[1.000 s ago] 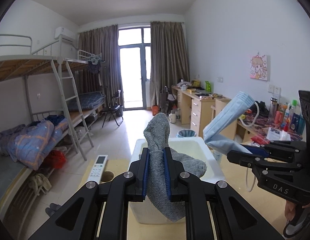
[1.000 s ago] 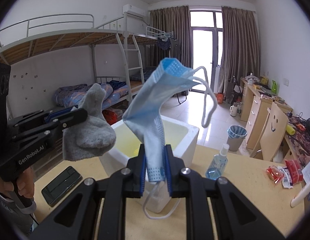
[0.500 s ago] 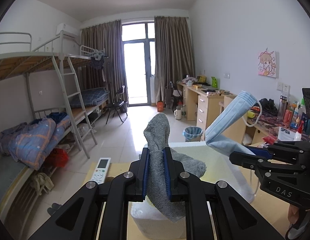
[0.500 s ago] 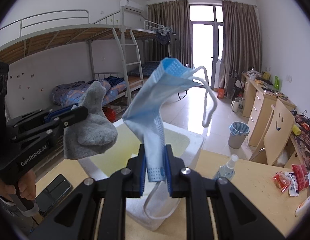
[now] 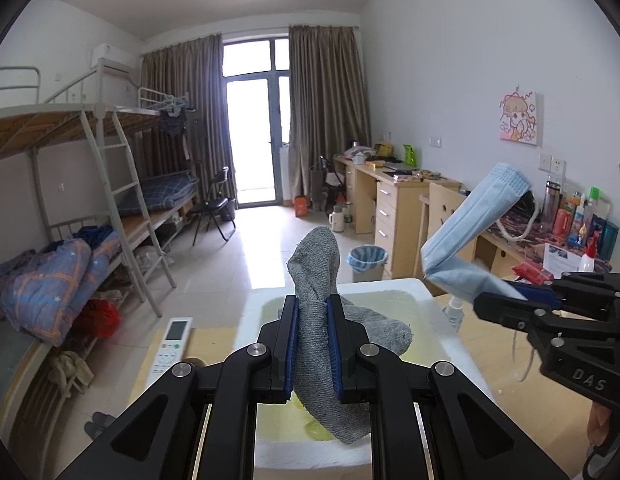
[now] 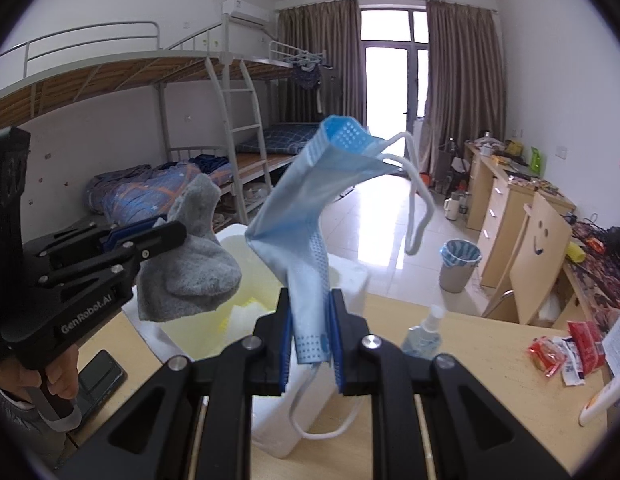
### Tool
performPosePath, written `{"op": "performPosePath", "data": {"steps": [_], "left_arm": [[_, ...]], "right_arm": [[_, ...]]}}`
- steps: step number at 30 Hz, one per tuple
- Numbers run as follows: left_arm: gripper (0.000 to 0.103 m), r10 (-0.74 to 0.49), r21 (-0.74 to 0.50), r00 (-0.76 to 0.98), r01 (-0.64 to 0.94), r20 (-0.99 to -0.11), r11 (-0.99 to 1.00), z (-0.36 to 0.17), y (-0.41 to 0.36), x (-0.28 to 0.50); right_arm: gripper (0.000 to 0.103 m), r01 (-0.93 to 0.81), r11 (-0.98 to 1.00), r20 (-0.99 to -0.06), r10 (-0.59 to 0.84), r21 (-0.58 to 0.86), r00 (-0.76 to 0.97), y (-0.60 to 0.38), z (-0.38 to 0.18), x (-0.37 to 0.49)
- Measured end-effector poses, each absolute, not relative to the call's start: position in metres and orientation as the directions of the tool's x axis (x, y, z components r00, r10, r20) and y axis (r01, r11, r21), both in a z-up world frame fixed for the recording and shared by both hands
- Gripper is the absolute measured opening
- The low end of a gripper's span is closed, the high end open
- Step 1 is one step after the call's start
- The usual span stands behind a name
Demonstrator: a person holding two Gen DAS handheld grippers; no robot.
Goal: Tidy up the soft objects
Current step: 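Lower the grey sock into the foam box and open the left tool, then lower the blue mask into the foam box and open the right tool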
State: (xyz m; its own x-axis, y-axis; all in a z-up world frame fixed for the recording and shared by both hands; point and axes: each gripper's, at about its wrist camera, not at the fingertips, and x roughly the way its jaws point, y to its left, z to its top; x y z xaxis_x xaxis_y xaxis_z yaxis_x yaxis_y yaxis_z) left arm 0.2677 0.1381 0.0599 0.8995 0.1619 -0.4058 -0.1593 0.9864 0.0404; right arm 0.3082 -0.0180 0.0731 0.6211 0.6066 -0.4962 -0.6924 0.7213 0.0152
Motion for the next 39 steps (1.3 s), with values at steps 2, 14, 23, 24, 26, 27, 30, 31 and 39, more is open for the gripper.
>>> {"op": "performPosePath", "data": {"steps": [2, 14, 23, 24, 26, 27, 30, 31, 39], "left_arm": [[0.015, 0.149, 0.030, 0.897, -0.150, -0.417, 0.988, 0.060, 0.138, 0.272], [0.066, 0.193, 0.046, 0.887, -0.192, -0.420, 0.980, 0.062, 0.138, 0.279], [0.093, 0.238, 0.046, 0.888, -0.239, -0.393, 0.970, 0.065, 0.144, 0.268], [0.094, 0.241, 0.043, 0.890, -0.244, -0.388, 0.969, 0.066, 0.146, 0.265], [0.094, 0.248, 0.035, 0.888, -0.255, -0.386, 0.966, 0.068, 0.148, 0.261], [0.094, 0.245, 0.030, 0.889, -0.254, -0.387, 0.967, 0.069, 0.149, 0.259], [0.096, 0.267, 0.045, 0.888, -0.270, -0.376, 0.962, 0.071, 0.148, 0.253], [0.098, 0.272, 0.048, 0.886, -0.275, -0.375, 0.960, 0.071, 0.148, 0.250], [0.102, 0.332, 0.053, 0.876, -0.336, -0.350, 0.940, 0.073, 0.164, 0.227]], "right_arm": [[0.020, -0.684, 0.729, -0.495, 0.601, 0.016, 0.628, -0.020, 0.074, 0.309], [0.020, -0.682, 0.732, -0.493, 0.598, 0.013, 0.632, -0.018, 0.073, 0.314], [0.021, -0.688, 0.726, -0.490, 0.606, 0.017, 0.627, -0.018, 0.072, 0.315], [0.021, -0.690, 0.724, -0.489, 0.607, 0.016, 0.626, -0.018, 0.072, 0.315], [0.020, -0.694, 0.719, -0.489, 0.612, 0.016, 0.622, -0.016, 0.072, 0.314], [0.020, -0.698, 0.715, -0.490, 0.615, 0.016, 0.619, -0.015, 0.072, 0.314], [0.020, -0.707, 0.707, -0.492, 0.621, 0.016, 0.610, -0.014, 0.071, 0.314], [0.020, -0.710, 0.704, -0.493, 0.623, 0.017, 0.607, -0.012, 0.071, 0.315], [0.020, -0.739, 0.673, -0.493, 0.653, 0.030, 0.574, 0.002, 0.070, 0.314]]}}
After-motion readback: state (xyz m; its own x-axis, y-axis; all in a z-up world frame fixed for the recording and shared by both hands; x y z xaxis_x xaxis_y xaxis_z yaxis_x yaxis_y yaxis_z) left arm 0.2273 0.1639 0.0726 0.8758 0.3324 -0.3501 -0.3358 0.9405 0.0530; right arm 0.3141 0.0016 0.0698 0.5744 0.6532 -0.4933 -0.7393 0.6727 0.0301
